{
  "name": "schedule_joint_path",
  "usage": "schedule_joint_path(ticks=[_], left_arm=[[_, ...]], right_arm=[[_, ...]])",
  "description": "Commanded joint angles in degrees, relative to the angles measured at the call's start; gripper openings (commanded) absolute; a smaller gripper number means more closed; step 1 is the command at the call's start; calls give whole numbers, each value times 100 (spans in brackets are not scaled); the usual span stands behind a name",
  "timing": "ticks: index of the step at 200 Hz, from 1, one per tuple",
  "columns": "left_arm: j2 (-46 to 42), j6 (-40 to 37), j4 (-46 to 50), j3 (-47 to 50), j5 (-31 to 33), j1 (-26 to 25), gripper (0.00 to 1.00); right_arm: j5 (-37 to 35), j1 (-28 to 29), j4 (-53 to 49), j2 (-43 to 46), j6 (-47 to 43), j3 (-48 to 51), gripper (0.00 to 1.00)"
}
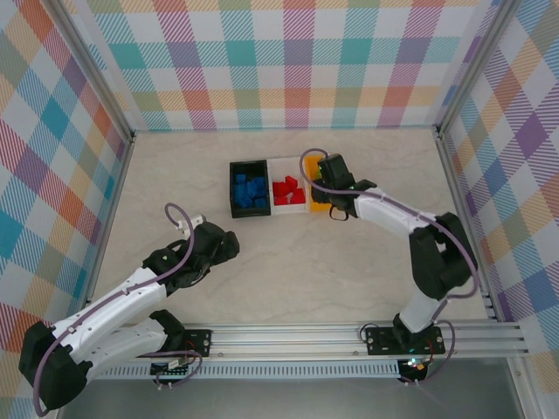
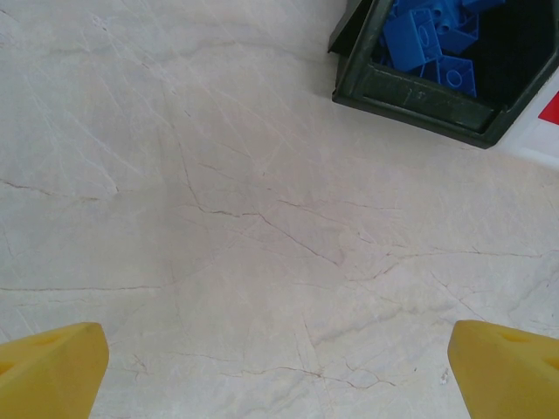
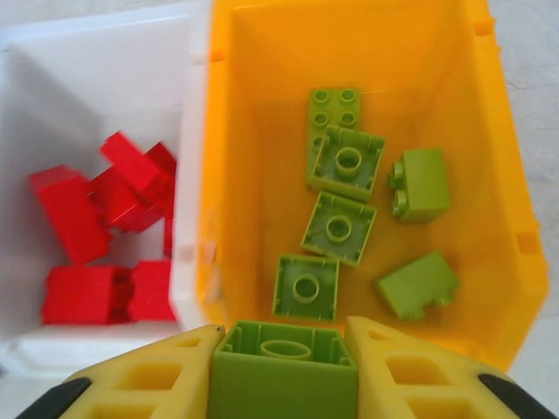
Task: Sort the legos into containers by color
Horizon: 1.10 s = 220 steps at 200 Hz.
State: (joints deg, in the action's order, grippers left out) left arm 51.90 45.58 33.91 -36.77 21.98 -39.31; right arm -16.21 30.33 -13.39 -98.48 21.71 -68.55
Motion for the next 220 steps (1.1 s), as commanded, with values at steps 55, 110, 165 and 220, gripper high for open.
schedule_joint_path(ticks=[55, 110, 165, 220], left_arm=[[-29, -48, -87, -88, -9, -15, 100], [-73, -289, -271, -364, 398, -15, 100], [79, -1356, -2118, -129, 1709, -14, 100], [1815, -3069, -3723, -208, 1765, 2006, 100]], right_arm=[[282, -247, -49, -991, -172, -1287, 57], [379, -156, 822, 278, -75, -119, 81], [-35, -124, 1720, 1978, 327, 1788, 100], [-434, -120, 2515, 2614, 664, 2851, 100]])
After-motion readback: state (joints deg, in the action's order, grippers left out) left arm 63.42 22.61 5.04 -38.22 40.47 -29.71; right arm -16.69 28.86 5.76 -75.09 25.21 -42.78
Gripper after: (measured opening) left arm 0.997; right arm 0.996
